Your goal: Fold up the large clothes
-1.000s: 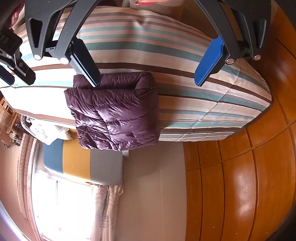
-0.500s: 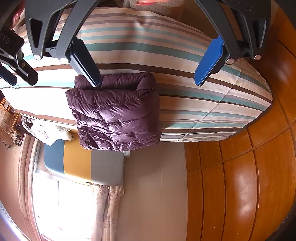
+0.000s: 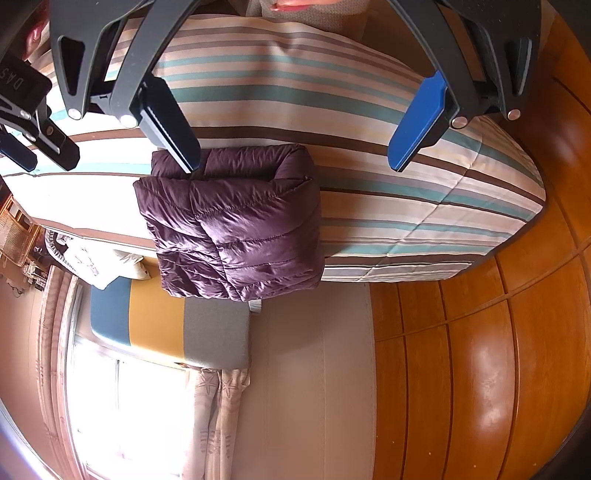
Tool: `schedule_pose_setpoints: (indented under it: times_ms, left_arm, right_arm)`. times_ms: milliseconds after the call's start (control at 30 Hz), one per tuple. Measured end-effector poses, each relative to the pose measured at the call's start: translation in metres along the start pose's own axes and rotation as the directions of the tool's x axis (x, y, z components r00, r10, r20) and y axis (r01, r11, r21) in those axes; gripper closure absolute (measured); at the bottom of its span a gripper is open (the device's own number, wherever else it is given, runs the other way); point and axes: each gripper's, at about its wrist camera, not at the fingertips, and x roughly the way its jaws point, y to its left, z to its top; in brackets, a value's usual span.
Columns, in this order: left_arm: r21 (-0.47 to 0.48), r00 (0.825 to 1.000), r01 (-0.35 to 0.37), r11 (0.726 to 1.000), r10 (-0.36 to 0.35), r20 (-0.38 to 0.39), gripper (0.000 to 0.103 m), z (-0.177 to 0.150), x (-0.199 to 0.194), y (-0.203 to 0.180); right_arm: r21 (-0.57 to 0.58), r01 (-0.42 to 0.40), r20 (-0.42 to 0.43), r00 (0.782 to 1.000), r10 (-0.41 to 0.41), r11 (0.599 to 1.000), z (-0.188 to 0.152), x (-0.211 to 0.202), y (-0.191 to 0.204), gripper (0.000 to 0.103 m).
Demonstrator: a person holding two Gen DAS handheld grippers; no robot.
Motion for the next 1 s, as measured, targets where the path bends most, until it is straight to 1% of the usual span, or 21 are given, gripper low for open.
schedule_pose_setpoints:
  times_ms: [267, 400, 1000]
  left_arm:
    - [0.000, 1.000, 0.001, 1.000, -0.001, -0.002, 0.002, -0.0004, 0.0013, -0.0004]
    - [-0.002, 1.000, 0.003, 1.000, -0.003, -0.004, 0.002, -0.0005, 0.0026, 0.0011]
    - [0.001, 1.000, 0.008, 1.000, -0.008, 0.013, 0.002, -0.0001, 0.0003, 0.0018]
  right_arm:
    - [-0.005, -0.009, 0.000, 1.000, 0.009, 1.000, -0.0003, 0.0002, 0.0030, 0.003]
    - [-0.004, -0.033, 0.001, 0.999, 0.033, 0.999, -0.0004, -0.0004, 0.0039, 0.003]
    - [-0.012, -0.022, 0.005, 1.000, 0.022, 1.000, -0.0011, -0.0006, 0.0062, 0.003]
